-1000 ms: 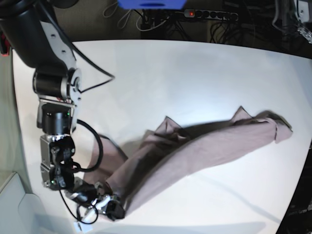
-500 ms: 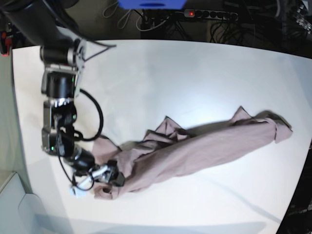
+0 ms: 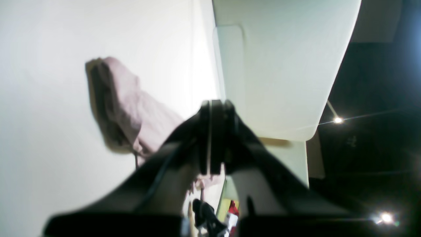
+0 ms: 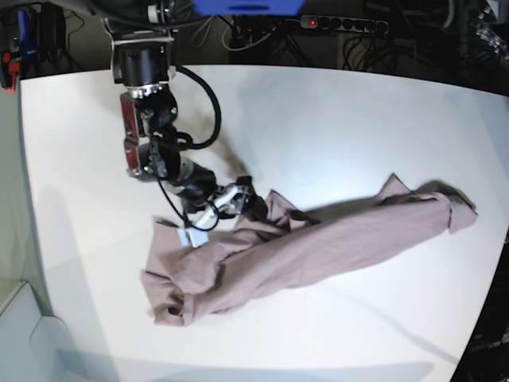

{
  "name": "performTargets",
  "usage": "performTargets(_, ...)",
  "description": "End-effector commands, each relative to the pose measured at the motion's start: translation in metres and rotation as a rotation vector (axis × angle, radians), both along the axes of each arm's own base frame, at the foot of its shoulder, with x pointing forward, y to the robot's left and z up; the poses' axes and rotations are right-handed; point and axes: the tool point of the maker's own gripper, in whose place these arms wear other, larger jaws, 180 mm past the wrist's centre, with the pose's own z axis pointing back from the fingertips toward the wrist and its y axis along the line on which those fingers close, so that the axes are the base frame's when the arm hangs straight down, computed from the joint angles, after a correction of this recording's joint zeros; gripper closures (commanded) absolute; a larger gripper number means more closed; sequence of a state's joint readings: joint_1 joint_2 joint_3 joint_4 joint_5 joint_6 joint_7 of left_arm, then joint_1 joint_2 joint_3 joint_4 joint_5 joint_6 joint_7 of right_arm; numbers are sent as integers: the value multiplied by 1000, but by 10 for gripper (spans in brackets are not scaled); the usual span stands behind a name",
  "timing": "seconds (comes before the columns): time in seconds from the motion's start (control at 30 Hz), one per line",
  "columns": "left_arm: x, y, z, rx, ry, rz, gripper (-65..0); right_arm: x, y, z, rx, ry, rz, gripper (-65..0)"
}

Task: Layout the t-shirt on the table in an organized manner, then fold the t-shirt properly
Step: 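Shake the shirt out with both grippers and lay it flat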

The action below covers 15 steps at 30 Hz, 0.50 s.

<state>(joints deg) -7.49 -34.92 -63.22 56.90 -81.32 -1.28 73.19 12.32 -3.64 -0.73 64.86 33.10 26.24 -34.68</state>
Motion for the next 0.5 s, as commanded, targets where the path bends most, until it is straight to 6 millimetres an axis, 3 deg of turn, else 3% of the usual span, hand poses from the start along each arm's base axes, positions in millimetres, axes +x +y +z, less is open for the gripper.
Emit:
performTargets(0.0,4,6,26,-1,-70,3,-4,15,7,18,41,-61,-6,-448)
performTargets(0.23,0,4,18,-9,-51,1,-4,32,6,-1,57,-15,-43,-448)
performTargets(0.47,-1,4,18,-9,-48,1,-4,47,11,0,60,2,-36,-445)
